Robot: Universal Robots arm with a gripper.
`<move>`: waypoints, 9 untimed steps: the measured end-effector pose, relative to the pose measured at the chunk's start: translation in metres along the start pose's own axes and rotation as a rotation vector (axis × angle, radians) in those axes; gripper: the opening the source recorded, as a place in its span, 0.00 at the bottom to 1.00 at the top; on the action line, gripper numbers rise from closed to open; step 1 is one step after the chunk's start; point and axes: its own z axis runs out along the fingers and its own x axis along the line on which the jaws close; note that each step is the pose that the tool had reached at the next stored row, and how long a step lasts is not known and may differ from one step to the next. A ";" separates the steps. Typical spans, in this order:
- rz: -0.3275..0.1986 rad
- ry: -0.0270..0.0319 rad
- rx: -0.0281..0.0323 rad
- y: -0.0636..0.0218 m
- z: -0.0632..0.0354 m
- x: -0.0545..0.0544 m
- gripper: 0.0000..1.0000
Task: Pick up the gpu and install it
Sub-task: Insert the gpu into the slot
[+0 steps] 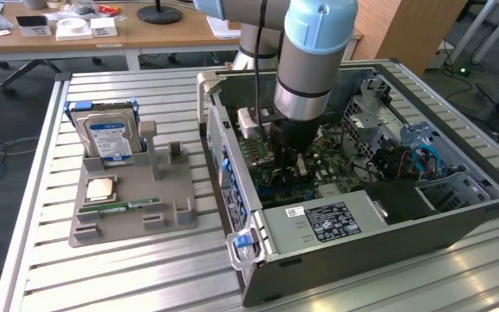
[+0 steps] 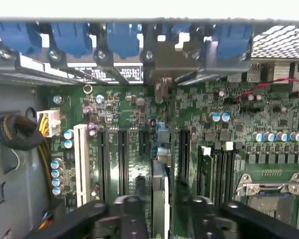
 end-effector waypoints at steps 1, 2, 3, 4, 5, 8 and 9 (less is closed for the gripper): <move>0.000 -0.0002 0.0001 -0.0001 0.0001 0.000 0.39; 0.000 -0.0003 0.0001 -0.0001 0.0001 0.000 0.45; 0.000 -0.0003 -0.0001 -0.0001 0.0000 0.000 0.45; 0.000 -0.0005 0.0000 -0.0001 0.0000 0.000 0.45; 0.000 -0.0005 0.0000 -0.0001 0.0000 0.000 0.51; 0.000 0.0000 -0.0003 0.0000 -0.0008 0.000 0.51; 0.000 -0.0001 -0.0002 -0.0001 -0.0017 0.000 0.51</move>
